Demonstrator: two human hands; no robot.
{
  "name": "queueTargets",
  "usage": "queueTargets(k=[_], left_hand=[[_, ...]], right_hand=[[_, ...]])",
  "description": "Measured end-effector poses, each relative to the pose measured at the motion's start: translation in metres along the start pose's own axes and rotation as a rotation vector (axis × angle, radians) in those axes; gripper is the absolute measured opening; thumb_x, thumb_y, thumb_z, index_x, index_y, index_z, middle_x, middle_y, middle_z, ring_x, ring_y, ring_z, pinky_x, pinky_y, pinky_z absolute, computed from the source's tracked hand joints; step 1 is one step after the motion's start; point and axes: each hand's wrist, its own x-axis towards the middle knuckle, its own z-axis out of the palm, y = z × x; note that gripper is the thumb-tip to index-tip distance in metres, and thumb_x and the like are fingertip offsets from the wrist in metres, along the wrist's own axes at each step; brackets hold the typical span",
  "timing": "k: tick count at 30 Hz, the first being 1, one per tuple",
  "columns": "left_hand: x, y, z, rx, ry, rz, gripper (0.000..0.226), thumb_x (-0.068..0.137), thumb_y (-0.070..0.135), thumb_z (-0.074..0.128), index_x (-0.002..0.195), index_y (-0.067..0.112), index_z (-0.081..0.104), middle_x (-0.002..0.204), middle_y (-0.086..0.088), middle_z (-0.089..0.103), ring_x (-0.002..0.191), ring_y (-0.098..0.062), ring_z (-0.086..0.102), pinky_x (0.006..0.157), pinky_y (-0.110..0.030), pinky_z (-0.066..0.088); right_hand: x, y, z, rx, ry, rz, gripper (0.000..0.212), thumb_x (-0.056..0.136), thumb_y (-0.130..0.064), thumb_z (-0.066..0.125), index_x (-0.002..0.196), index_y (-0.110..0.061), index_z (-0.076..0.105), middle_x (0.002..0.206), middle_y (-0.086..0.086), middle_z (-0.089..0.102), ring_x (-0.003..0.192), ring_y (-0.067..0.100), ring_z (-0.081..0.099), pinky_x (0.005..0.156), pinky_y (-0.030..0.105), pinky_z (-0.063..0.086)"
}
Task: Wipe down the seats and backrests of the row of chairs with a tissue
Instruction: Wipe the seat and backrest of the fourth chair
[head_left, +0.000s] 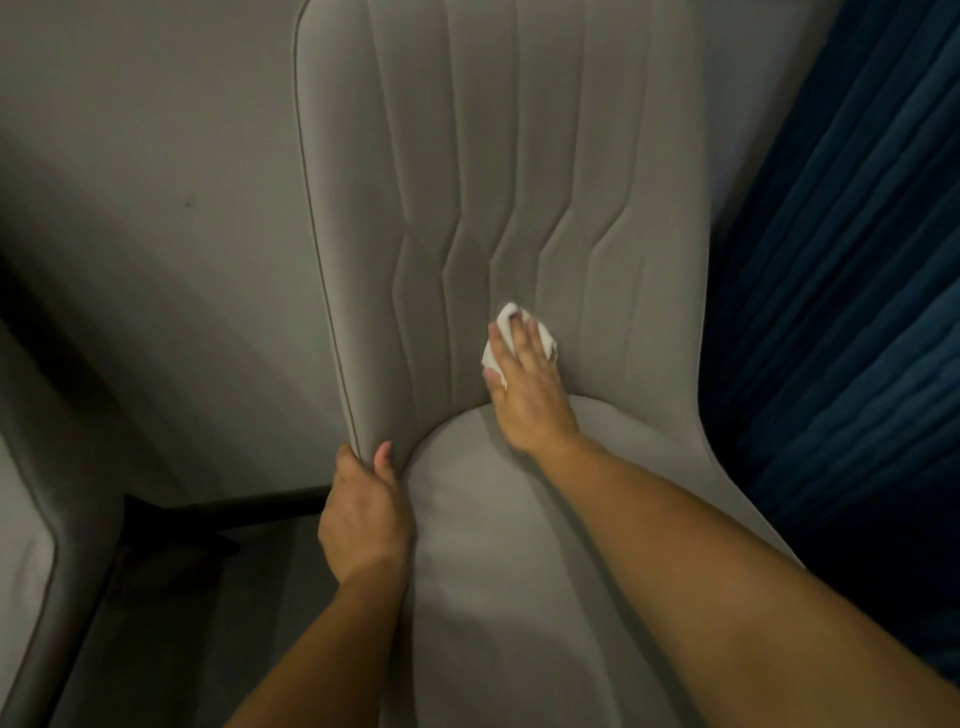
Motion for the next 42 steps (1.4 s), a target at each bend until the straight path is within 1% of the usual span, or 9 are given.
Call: queueTargets(k=[7,11,15,19,21,23,26,32,42], left_hand=[[0.005,-0.005,0.007,0.061,0.039,0.01,0.062,0.096,0.063,0.026,0.123,0.011,0.047,0.11,-0.018,0.065,0.09,-0.044,0.061,0.065,-0.04,0.034],[0.005,-0.006,0.008,0.078,0.016,0.001,0.058,0.097,0.061,0.028,0.123,0.012,0.044,0.112,-0.02,0.064,0.093,-0.046,0.06,0.067,-0.042,0.034],[0.004,-0.005,0.0,0.157,-0.011,0.026,0.049,0.098,0.059,0.028,0.109,0.013,0.041,0.101,-0.021,0.066,0.084,-0.044,0.062,0.062,-0.039,0.033],[0.003,0.012,-0.019,0.355,-0.219,-0.05,0.047,0.099,0.056,0.031,0.105,0.01,0.043,0.101,-0.021,0.066,0.091,-0.041,0.061,0.063,-0.039,0.035],[0.012,0.032,-0.034,0.52,-0.434,-0.119,0.042,0.095,0.048,0.051,0.111,0.009,0.055,0.113,-0.017,0.064,0.103,-0.037,0.06,0.07,-0.039,0.04],[0.017,0.052,-0.051,0.736,-0.603,-0.078,0.036,0.087,0.033,0.064,0.118,0.014,0.063,0.12,-0.011,0.062,0.109,-0.032,0.059,0.077,-0.038,0.046],[0.01,0.076,-0.074,0.891,-0.604,0.046,0.031,0.091,0.028,0.056,0.119,0.017,0.064,0.123,-0.007,0.062,0.11,-0.028,0.06,0.077,-0.035,0.046],[-0.024,0.122,-0.124,0.849,-0.913,0.506,0.049,0.095,0.044,0.055,0.137,0.02,0.046,0.125,-0.01,0.06,0.111,-0.03,0.058,0.086,-0.041,0.049],[-0.039,0.186,-0.303,0.758,-0.924,0.41,0.049,0.091,0.045,0.059,0.133,0.021,0.05,0.125,-0.006,0.061,0.11,-0.027,0.059,0.09,-0.041,0.05]], right_hand=[[-0.028,0.014,0.02,-0.088,-0.298,-0.065,0.05,0.107,-0.038,0.033,0.156,-0.026,0.029,0.167,-0.002,0.014,0.153,0.019,0.008,0.122,0.048,-0.004],[-0.027,0.013,0.002,-0.168,-0.427,-0.147,0.039,0.105,-0.036,0.029,0.139,-0.024,0.043,0.137,0.0,0.051,0.137,0.024,0.034,0.119,0.053,0.009],[-0.021,0.002,-0.016,-0.209,-0.624,-0.122,0.043,0.105,-0.034,0.023,0.14,-0.02,0.043,0.144,0.0,0.05,0.137,0.029,0.036,0.117,0.055,0.016],[-0.015,-0.007,-0.041,-0.21,-0.821,-0.076,0.044,0.104,-0.036,0.025,0.141,-0.024,0.047,0.153,0.004,0.044,0.139,0.033,0.038,0.114,0.05,0.026],[-0.018,-0.011,-0.056,-0.169,-0.929,-0.017,0.046,0.104,-0.038,0.025,0.144,-0.026,0.046,0.155,0.005,0.041,0.138,0.033,0.04,0.114,0.048,0.028],[-0.022,-0.016,-0.071,-0.144,-0.995,0.005,0.042,0.103,-0.039,0.031,0.134,-0.025,0.056,0.146,0.005,0.051,0.123,0.029,0.052,0.101,0.039,0.038],[-0.025,-0.02,-0.097,-0.175,-1.053,0.025,0.042,0.102,-0.039,0.034,0.128,-0.024,0.063,0.137,0.007,0.059,0.112,0.028,0.057,0.089,0.033,0.039],[-0.032,-0.029,-0.169,-0.147,-1.137,0.156,0.049,0.105,-0.046,0.032,0.142,-0.022,0.054,0.149,0.007,0.048,0.131,0.028,0.048,0.105,0.039,0.036],[-0.027,-0.118,-0.335,-0.125,-1.255,0.136,0.049,0.107,-0.046,0.029,0.146,-0.021,0.046,0.151,0.008,0.045,0.132,0.028,0.045,0.11,0.038,0.033]])
